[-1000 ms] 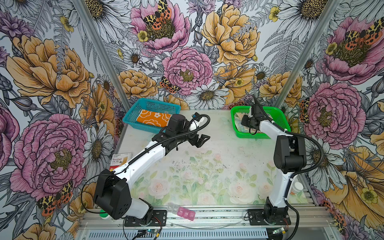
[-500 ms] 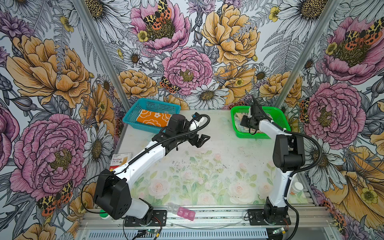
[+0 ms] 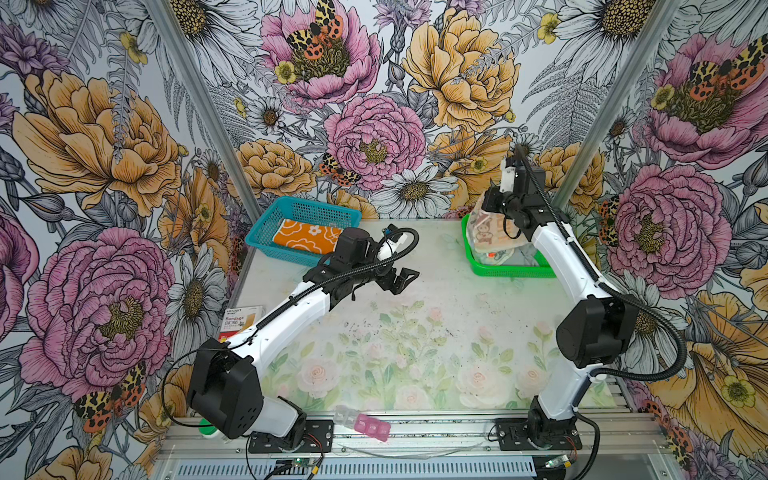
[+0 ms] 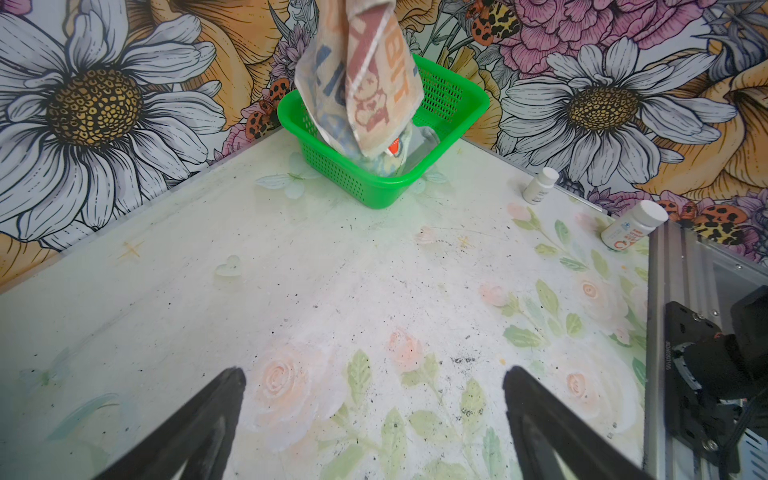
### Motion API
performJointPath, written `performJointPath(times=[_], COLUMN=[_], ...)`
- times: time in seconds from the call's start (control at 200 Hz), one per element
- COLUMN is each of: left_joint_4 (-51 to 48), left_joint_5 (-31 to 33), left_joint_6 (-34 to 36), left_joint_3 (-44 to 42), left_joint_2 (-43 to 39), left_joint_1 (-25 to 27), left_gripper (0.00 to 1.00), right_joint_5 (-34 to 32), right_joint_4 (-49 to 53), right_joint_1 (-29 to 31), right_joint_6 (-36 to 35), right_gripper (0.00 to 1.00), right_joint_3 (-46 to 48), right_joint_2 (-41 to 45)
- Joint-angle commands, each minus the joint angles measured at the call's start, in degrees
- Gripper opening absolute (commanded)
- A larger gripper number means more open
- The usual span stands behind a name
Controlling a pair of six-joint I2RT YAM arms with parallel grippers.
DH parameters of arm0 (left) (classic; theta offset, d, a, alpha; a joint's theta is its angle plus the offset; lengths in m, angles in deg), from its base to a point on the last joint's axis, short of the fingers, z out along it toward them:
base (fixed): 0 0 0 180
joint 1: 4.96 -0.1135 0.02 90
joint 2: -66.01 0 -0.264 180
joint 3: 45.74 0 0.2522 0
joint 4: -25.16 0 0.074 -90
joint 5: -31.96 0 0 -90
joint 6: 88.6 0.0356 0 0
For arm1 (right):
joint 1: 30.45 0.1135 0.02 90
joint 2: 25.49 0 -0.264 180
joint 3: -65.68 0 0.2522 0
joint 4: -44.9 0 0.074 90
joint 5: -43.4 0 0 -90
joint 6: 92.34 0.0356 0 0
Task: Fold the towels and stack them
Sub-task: 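Pull the RABBIT towel out of the green basket onto the table with the right gripper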
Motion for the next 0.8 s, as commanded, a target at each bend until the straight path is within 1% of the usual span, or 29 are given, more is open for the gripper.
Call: performJointPath(times=[0.0, 0.045, 0.105, 0.19, 0.24, 0.295, 0.34, 0.385, 0.425, 0.49, 0.61, 0.72, 0.796], left_joint_4=[2.02, 2.80, 4.33, 5.26, 4.51, 1.98, -2.36, -7.08, -10.62, -14.17, -13.99, -14.26, -14.21], left_joint_5=[0.22, 0.27, 0.45, 1.91, 4.03, 9.56, 16.68, 22.25, 24.57, 24.98, 26.18, 24.56, 25.60], left_joint_6=[-1.16, -1.66, -2.53, -3.18, -3.55, -4.35, -5.81, -10.12, -14.95, -22.10, -31.68, -37.17, -39.61], left_joint_3=[-0.17, -0.56, -1.39, -2.43, -2.57, -2.52, -1.97, -2.11, -3.51, -7.59, -19.23, -26.70, -30.10], left_joint_2=[-2.38, -3.16, -4.21, -6.00, -7.47, -9.34, -11.01, -12.94, -15.09, -19.28, -27.30, -28.73, -27.90], left_joint_1=[-1.57, -2.47, -3.58, -4.73, -4.55, -3.43, -1.88, -0.84, -0.46, 0.10, 3.33, 5.49, 7.62], left_gripper=[0.99, 0.99, 0.99, 0.99, 0.99, 0.99, 0.99, 0.99, 0.99, 0.99, 0.98, 0.90, 0.86], right_joint_5=[15.12, 17.94, 17.82, 16.48, 15.06, 13.70, 13.16, 13.49, 13.35, 10.69, 8.63, 7.70, 7.26], right_joint_4=[-0.96, -1.02, -1.10, -1.11, -1.18, -2.17, -2.89, -4.15, -4.61, -4.56, -4.39, -4.23, -4.10], right_joint_1=[4.08, 5.44, 6.99, 8.51, 9.10, 9.51, 9.74, 10.23, 10.87, 12.12, 12.35, 12.34, 12.34], right_joint_6=[-0.17, 0.81, 2.26, 3.72, 4.75, 6.22, 7.83, 9.50, 10.32, 11.81, 14.92, 17.30, 19.07], right_gripper=[0.00, 0.00, 0.00, 0.00, 0.00, 0.00, 0.00, 0.00, 0.00, 0.00, 0.00, 0.00, 0.00], right_joint_3=[-7.33, -8.57, -6.48, 1.69, 9.71, 19.45, 26.83, 34.41, 41.02, 50.29, 63.33, 70.39, 73.09], right_joint_2=[1.71, 1.90, 3.38, 6.59, 9.13, 12.13, 14.39, 16.83, 19.15, 23.20, 30.13, 35.18, 38.18])
